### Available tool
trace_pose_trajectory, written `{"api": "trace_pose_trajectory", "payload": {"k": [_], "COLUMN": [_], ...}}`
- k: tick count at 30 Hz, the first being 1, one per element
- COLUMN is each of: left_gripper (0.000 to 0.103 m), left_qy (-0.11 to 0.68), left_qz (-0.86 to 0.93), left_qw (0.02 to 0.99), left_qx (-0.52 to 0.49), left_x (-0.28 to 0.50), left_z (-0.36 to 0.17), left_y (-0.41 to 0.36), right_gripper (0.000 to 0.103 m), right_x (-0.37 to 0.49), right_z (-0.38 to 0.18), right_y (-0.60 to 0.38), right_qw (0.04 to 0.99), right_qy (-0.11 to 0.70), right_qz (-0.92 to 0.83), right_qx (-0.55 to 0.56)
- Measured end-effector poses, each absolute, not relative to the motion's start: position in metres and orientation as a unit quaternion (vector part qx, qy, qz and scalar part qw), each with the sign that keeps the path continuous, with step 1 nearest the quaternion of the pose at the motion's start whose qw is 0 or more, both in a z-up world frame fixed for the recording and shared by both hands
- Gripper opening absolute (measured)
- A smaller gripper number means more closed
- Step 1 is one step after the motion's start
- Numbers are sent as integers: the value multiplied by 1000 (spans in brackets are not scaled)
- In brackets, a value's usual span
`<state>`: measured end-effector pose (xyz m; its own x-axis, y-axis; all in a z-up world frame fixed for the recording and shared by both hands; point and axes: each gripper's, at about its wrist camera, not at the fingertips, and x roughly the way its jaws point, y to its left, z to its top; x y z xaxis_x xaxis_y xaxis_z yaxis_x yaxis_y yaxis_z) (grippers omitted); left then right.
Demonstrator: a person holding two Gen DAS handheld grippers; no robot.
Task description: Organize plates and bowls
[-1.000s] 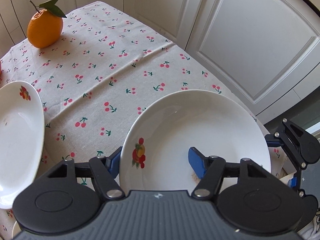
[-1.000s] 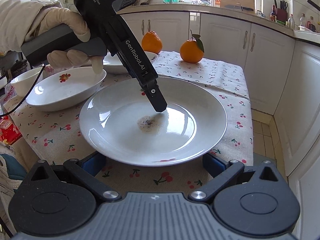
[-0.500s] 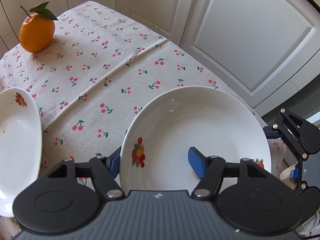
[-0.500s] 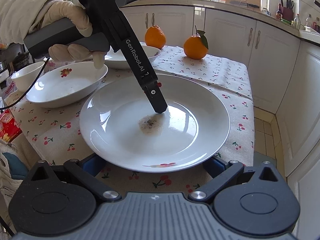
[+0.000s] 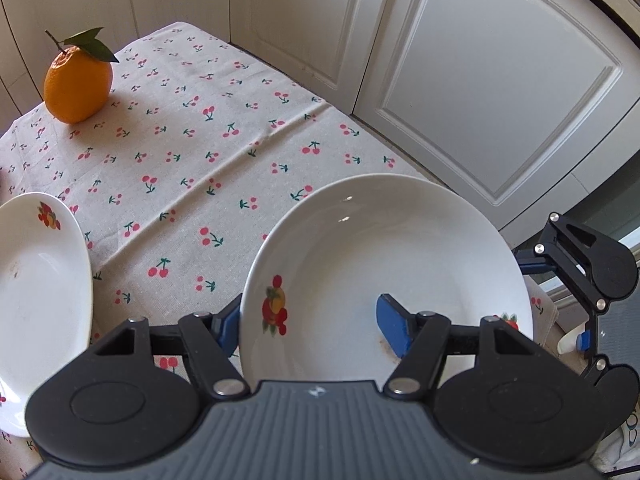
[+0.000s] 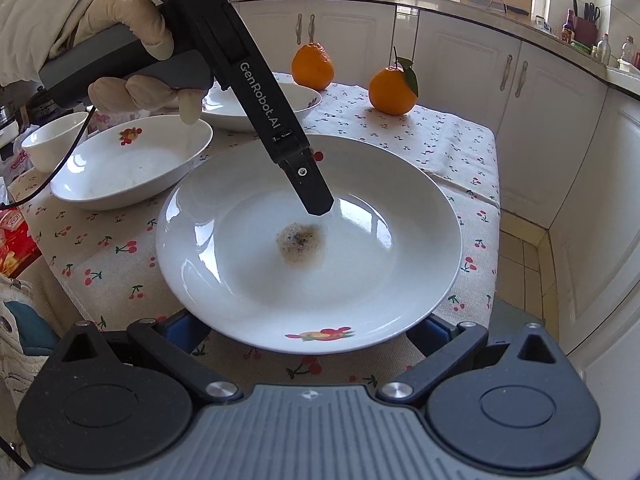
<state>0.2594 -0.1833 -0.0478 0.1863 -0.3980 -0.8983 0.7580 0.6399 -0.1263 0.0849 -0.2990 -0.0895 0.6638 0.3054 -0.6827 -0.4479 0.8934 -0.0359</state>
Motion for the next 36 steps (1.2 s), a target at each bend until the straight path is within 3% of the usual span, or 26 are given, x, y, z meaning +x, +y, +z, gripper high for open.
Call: {"api": "trace_pose_trajectory", "payload": {"k": [16,36], "left_gripper": [67,67], "left_qy": [487,493], "left_qz": [-381,-369], "left_qw": [769,772], "left_qx": [163,157], "left_x": [310,355], "left_z": [-37,-63], "left_y": [-197,-209], "right_gripper": [103,103], "right_x": [138,177], "right_z": [-83,-96], "right_y": [-318,-324], "right_qw": [908,908], "right_qy": [348,355], "right_qz": [209,199], "right_qx": [-107,-98]}}
